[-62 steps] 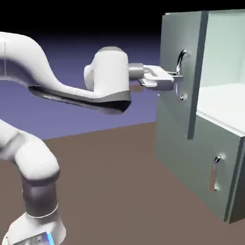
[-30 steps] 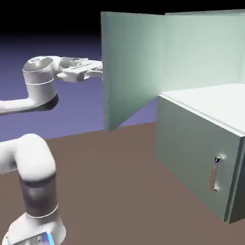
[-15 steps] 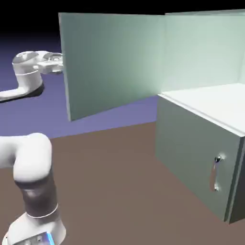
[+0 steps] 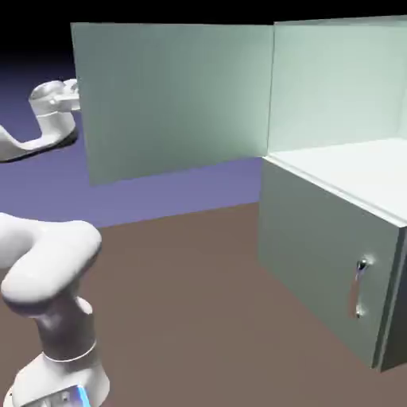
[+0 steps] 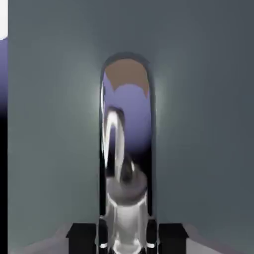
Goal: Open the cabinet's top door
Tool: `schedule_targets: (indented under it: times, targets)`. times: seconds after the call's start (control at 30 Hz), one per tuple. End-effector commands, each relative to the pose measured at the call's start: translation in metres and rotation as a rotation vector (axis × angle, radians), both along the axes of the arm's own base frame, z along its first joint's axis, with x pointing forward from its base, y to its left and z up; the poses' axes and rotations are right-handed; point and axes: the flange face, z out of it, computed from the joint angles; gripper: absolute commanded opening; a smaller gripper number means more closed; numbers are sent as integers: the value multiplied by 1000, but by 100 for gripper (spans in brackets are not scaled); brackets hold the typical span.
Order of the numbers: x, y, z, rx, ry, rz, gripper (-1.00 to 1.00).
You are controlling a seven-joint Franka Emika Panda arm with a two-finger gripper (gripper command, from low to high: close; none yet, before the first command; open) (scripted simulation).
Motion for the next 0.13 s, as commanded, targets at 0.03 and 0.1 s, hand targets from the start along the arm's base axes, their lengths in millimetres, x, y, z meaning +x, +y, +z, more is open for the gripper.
schedule_targets:
  times: [0.03,0.1]
  targets:
    - [3,14,0,0,1,-26,-100]
    - [6,26,0,-1,0,-51,-100]
